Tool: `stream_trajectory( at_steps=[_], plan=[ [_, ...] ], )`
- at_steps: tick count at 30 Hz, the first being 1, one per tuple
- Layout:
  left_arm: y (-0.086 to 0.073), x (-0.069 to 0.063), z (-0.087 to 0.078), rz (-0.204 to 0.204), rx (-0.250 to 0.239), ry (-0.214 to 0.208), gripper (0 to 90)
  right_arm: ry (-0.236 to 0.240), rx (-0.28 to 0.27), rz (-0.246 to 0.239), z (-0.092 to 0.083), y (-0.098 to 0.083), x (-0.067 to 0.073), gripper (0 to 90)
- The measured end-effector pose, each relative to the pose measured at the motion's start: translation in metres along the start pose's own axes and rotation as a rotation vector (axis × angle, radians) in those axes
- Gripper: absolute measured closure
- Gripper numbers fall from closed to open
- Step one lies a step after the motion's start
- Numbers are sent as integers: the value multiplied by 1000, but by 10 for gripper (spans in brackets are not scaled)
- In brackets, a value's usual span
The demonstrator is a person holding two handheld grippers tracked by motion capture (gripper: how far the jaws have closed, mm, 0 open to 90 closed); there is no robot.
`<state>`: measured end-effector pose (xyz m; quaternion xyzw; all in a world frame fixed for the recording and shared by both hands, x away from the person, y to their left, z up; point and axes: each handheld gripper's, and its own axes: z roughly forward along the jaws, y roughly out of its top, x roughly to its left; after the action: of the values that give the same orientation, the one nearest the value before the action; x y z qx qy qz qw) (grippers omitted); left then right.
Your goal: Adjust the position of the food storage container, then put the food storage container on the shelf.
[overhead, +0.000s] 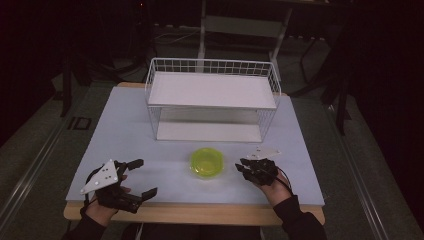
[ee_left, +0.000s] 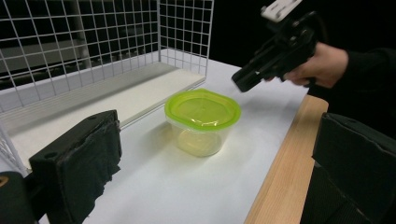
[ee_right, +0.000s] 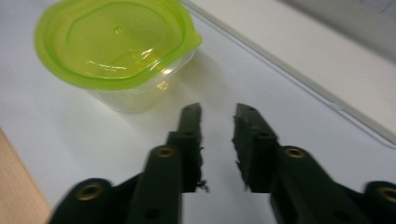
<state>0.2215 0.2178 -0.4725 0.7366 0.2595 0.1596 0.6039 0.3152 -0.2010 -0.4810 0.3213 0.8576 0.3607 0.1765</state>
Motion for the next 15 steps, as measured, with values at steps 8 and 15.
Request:
stream_trajectory(
  at_steps=[8,15],
  plan=[
    [0,-3,6,1,12,-1,21,-17,-65,-1,-30,0,6,410],
    [4,-4,19,-86,54,-15,21,-9,-93,28,-43,6,8,431]
  ],
)
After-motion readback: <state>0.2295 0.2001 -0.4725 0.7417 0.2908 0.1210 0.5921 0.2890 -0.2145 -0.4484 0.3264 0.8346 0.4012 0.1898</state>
